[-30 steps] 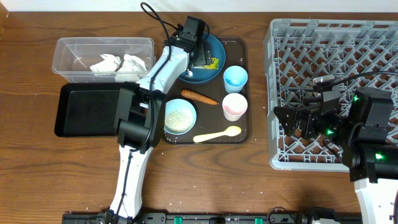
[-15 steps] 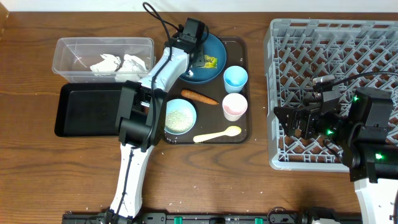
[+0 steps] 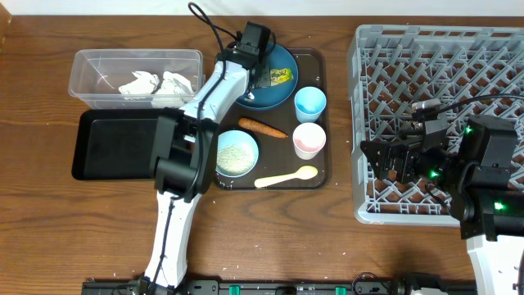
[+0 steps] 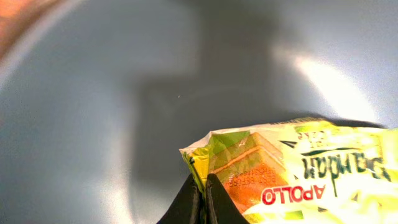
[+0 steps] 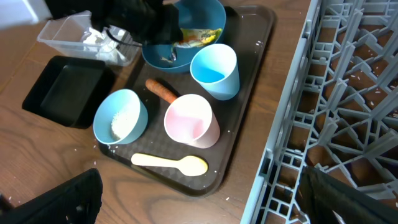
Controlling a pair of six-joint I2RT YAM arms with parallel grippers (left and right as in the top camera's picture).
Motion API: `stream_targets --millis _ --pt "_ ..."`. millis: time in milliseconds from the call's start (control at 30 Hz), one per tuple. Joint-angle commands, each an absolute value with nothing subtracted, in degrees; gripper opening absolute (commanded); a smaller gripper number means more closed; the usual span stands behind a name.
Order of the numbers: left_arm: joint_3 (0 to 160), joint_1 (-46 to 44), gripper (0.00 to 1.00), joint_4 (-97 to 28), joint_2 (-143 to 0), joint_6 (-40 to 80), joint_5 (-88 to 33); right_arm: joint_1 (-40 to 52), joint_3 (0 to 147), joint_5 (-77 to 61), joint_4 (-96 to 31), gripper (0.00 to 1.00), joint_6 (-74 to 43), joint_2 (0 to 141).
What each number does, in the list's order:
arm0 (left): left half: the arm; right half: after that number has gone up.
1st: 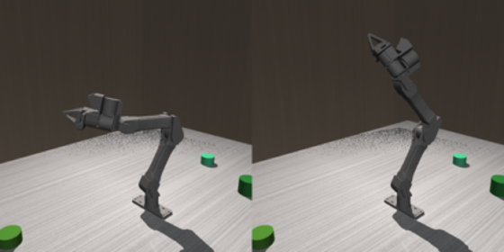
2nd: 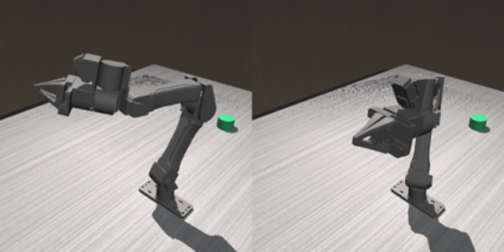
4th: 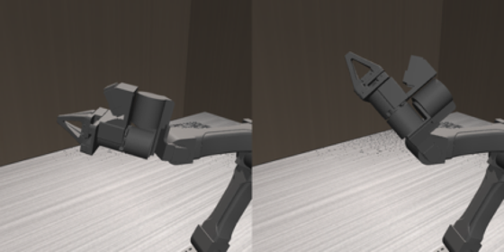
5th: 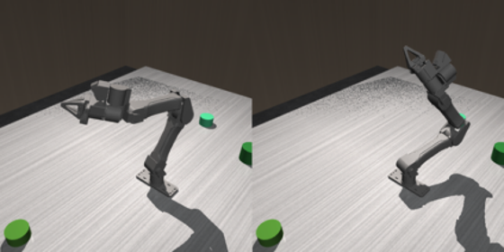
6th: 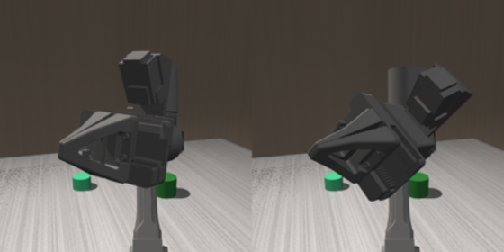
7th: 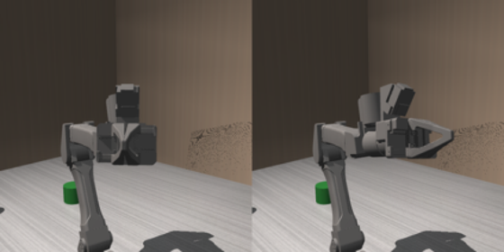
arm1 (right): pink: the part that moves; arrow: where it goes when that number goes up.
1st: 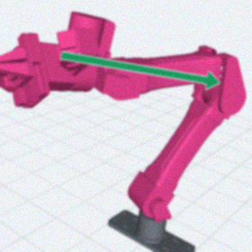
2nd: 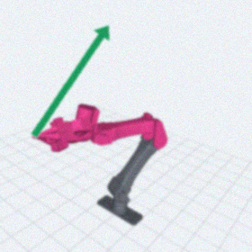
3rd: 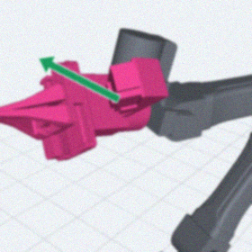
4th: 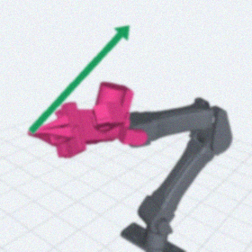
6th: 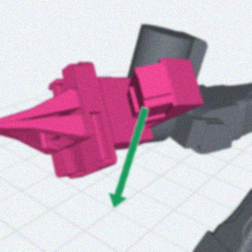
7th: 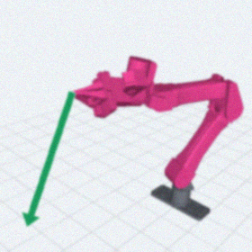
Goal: Sort waste into correct bins and load items into the dishwasher rack
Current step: 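Carry the wrapper with the left gripper and drop it into the clear bin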
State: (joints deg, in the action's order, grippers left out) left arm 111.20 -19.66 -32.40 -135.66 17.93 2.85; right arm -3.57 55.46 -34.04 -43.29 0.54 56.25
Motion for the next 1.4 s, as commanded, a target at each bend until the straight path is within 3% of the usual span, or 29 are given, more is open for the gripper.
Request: stream_targets --millis 0,333,567,767,900,967,1100,1367 --pt "111.26 -18.79 0.06 -35.00 -126.26 17.65 2.35 -3.73 56.66 -34.52 -43.38 0.99 0.91 56.16" --pt "111.26 -8.27 0.06 -49.34 -114.43 17.80 6.22 -3.73 56.66 -34.52 -43.33 0.99 0.91 56.16" --pt "110.34 2.74 0.06 -52.25 -116.53 16.45 5.72 -3.73 56.66 -34.52 -43.05 0.99 0.91 56.16" --pt "109.75 7.11 0.07 -50.43 -119.85 9.80 -0.47 -3.73 56.66 -34.52 -42.63 0.99 0.91 56.16" --pt "109.73 7.60 0.17 -50.96 -120.88 9.63 -0.73 -3.73 56.66 -34.54 -42.48 0.99 0.89 56.16" --pt "109.73 7.53 0.37 -51.13 -120.86 9.65 -0.97 -3.73 56.66 -34.54 -42.48 0.99 0.91 56.16" --pt "109.89 7.46 0.55 -51.29 -119.81 9.63 -2.50 -3.73 56.66 -34.54 -42.48 0.99 0.91 56.16" --pt "110.24 4.99 0.57 -57.14 -112.57 9.65 -7.18 -3.73 56.66 -34.54 -42.48 0.99 0.89 56.16"
